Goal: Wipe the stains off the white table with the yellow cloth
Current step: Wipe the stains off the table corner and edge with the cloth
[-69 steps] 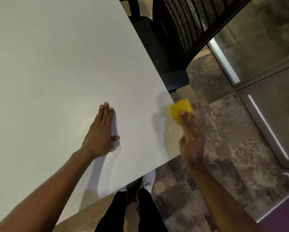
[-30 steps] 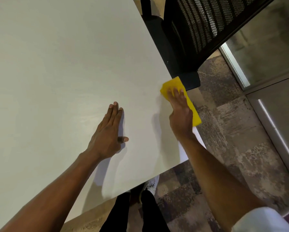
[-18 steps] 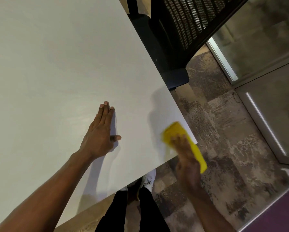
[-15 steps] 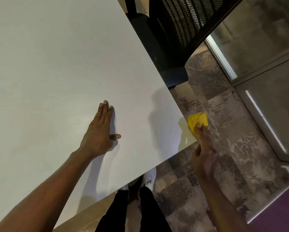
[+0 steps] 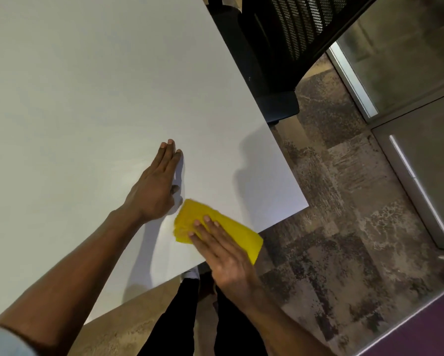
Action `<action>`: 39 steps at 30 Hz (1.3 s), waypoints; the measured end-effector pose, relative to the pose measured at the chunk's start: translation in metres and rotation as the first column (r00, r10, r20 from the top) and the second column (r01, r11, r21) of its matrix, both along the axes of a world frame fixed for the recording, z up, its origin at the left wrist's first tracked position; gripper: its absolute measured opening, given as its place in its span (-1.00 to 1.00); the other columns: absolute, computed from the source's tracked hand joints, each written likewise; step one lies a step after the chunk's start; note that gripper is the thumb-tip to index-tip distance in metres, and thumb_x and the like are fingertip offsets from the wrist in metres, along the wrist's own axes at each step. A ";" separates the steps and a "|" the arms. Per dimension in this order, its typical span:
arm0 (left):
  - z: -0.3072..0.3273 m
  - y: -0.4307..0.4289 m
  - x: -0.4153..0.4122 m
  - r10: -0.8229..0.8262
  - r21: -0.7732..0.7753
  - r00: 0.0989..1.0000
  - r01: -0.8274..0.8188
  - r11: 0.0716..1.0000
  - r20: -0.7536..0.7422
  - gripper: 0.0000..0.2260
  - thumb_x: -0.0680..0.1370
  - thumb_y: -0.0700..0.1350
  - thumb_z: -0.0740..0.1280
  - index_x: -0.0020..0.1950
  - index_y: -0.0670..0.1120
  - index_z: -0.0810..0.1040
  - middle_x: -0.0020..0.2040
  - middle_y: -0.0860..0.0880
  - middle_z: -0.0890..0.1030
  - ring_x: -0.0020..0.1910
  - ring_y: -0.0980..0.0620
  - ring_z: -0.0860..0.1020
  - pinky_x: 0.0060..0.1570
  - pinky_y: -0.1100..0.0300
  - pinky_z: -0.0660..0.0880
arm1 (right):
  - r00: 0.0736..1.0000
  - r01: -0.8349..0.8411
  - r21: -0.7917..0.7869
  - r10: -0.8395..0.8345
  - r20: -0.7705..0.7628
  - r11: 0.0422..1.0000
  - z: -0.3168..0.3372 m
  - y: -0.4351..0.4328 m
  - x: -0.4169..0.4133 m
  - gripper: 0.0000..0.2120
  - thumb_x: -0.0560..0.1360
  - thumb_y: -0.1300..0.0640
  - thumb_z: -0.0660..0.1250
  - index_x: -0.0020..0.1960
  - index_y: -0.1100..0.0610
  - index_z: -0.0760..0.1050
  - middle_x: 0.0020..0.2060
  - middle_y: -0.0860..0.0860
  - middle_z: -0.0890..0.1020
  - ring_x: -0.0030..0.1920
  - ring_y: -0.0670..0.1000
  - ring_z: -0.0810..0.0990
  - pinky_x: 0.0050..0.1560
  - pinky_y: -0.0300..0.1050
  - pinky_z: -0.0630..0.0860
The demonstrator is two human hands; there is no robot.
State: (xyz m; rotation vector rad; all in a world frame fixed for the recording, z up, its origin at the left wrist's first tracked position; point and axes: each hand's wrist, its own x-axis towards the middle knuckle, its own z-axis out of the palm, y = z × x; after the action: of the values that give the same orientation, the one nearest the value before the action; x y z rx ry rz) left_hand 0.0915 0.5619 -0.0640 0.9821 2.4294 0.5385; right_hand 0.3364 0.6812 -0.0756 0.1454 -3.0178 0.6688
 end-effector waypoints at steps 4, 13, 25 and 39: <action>0.005 -0.015 0.018 0.001 0.031 0.999 0.000 1.000 -0.032 -0.22 0.65 -0.08 0.44 0.71 -0.27 0.07 0.75 -0.18 -0.04 0.75 -0.16 -0.07 0.71 -0.08 0.06 | 0.877 0.478 -0.083 -0.469 0.104 0.875 0.009 0.079 -0.012 -0.39 0.60 0.43 0.26 0.56 -0.01 0.39 0.59 0.07 0.37 0.63 0.03 0.24 0.57 0.24 0.34; 0.004 -0.057 0.082 0.187 -0.068 0.978 -0.194 0.979 -0.091 0.06 0.57 0.48 0.17 0.71 -0.28 -0.12 0.74 -0.21 -0.23 0.74 -0.15 -0.24 0.72 -0.15 -0.03 | 0.882 0.471 -0.069 -0.471 0.011 0.880 0.008 0.068 -0.099 -0.27 0.46 0.60 0.13 0.53 0.12 0.44 0.55 0.08 0.43 0.60 0.16 0.32 0.48 0.08 0.47; -0.008 -0.066 0.087 0.284 0.000 0.955 -0.285 0.959 -0.086 0.15 0.47 0.58 0.18 0.72 -0.25 -0.01 0.76 -0.16 -0.14 0.75 -0.12 -0.17 0.68 -0.25 0.13 | 0.957 0.291 0.035 -0.290 -0.022 0.956 -0.001 0.073 -0.128 -0.29 0.47 0.57 0.12 0.54 0.13 0.41 0.55 0.13 0.42 0.58 0.24 0.34 0.59 0.22 0.30; -0.007 -0.053 0.082 0.290 -0.003 0.956 -0.290 0.957 -0.052 0.25 0.39 0.62 0.25 0.73 -0.21 -0.09 0.75 -0.14 -0.22 0.74 -0.08 -0.25 0.72 -0.15 -0.01 | 0.995 0.098 -0.017 -0.097 0.033 0.995 0.015 0.038 -0.163 -0.32 0.46 0.53 -0.04 0.49 0.25 0.46 0.51 0.26 0.44 0.55 0.30 0.39 0.59 0.20 0.31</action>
State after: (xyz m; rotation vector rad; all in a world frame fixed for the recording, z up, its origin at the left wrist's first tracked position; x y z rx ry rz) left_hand 0.1731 0.5090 -0.0706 0.6430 2.6377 0.6043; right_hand 0.1738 0.7195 -0.0604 -0.0136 -3.0240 0.6973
